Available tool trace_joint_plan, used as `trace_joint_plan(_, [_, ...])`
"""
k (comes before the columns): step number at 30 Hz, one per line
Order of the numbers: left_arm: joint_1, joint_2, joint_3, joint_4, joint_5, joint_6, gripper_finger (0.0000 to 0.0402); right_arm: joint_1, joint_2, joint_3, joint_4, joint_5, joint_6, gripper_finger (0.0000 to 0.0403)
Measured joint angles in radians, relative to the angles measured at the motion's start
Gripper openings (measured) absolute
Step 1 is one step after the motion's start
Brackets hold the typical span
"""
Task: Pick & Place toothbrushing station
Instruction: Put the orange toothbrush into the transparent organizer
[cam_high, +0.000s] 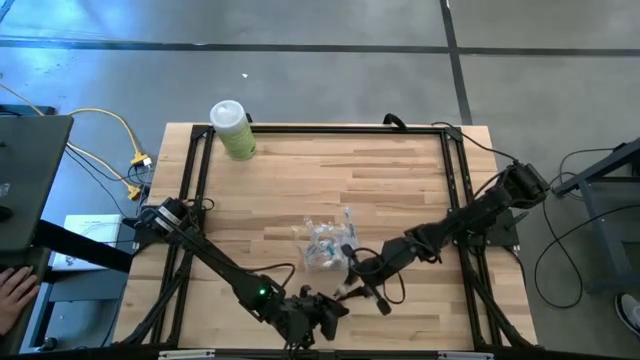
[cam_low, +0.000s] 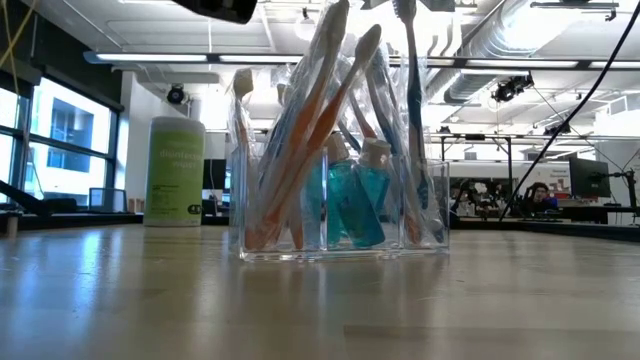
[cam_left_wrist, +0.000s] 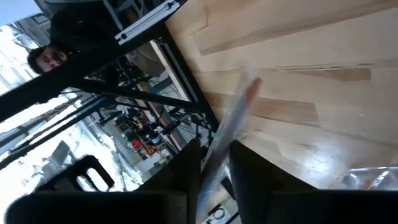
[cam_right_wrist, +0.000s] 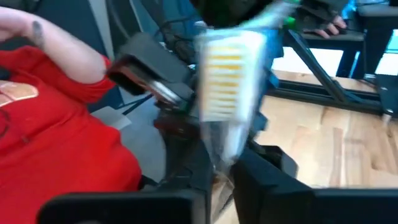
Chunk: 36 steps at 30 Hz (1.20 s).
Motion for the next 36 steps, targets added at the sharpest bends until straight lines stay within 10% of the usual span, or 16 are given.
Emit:
trace_joint_plan(19, [-0.01, 0.0, 0.0, 0.021, -0.049, -0.003, 0.012, 0.017, -0.012, -0.001, -0.073, 0.019, -0.054, 0.0013])
trace_joint_plan(36, [-0.091, -0.015, 0.001, 0.127, -0.595, -0.569, 0.012, 0.239, -0.168, -0.004, -0.467, 0.755, -0.184, 0.0015])
